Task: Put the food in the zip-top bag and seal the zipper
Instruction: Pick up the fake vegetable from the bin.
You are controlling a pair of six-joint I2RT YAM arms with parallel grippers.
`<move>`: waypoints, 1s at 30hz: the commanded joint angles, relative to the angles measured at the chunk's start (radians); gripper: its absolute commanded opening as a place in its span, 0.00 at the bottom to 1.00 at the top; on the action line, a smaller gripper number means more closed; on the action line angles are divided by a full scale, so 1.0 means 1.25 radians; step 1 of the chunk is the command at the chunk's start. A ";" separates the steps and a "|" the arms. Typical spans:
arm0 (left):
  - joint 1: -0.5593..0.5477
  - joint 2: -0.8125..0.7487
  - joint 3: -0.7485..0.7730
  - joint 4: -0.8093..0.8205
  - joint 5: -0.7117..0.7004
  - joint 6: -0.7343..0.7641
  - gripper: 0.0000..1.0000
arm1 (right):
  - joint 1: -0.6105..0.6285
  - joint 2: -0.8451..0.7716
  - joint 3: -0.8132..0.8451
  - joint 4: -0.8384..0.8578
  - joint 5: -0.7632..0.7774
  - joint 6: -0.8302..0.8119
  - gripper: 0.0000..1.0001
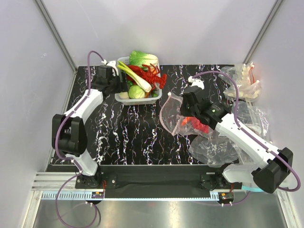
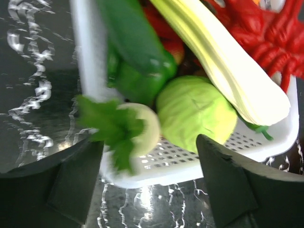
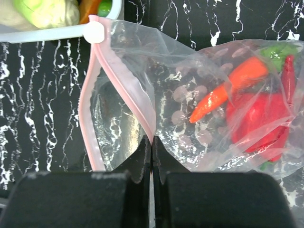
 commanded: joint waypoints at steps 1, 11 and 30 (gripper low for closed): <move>-0.012 0.033 0.045 0.008 -0.037 0.020 0.79 | -0.003 -0.036 0.012 0.021 -0.008 0.026 0.00; -0.010 0.066 0.068 -0.033 -0.106 0.029 0.82 | -0.003 -0.054 0.004 -0.006 -0.012 0.052 0.00; -0.063 0.021 0.030 0.048 -0.222 0.078 0.76 | -0.003 -0.018 0.046 -0.032 -0.007 0.066 0.00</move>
